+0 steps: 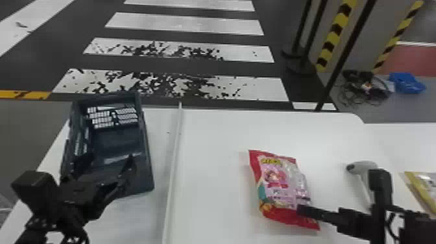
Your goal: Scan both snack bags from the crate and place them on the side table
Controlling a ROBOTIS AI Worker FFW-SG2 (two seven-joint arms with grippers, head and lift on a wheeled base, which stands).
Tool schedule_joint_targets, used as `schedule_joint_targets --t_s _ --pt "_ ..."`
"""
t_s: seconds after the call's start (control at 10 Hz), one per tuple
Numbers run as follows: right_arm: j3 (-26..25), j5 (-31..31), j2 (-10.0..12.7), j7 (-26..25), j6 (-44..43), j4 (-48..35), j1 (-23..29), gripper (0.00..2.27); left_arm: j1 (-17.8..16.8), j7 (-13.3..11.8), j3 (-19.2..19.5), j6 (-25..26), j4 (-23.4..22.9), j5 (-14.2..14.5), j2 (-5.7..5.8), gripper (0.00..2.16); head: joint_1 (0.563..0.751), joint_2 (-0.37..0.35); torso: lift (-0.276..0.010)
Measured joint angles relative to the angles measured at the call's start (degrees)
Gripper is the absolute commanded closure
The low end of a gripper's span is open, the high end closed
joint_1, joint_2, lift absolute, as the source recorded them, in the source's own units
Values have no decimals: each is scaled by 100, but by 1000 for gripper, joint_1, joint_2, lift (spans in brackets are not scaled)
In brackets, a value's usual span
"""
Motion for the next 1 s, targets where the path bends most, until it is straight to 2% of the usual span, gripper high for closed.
schedule_joint_targets --t_s 0.1,0.2,0.3,0.4,0.5,1.0 --pt "61 29 -19 7 -30 136 -59 124 0 0 -1 -1 1 0 0 80 695 -60 -95" --pt "93 44 -33 61 -46 259 -112 225 0 0 -2 0 9 0 1 80 695 -59 -95" --pt "113 53 -39 120 -63 368 -162 643 -2 0 -2 -1 18 4 5 80 695 -56 -95" --pt "133 75 -54 177 -110 446 -188 1399 -6 0 -2 -3 24 7 8 80 695 -55 -95" --pt "171 165 -73 237 -219 484 -195 2253 -9 0 -2 -3 26 9 9 80 695 -56 -95" --pt "221 527 -79 258 -751 535 -94 2256 3 0 -19 -13 34 9 9 80 695 -78 -95"
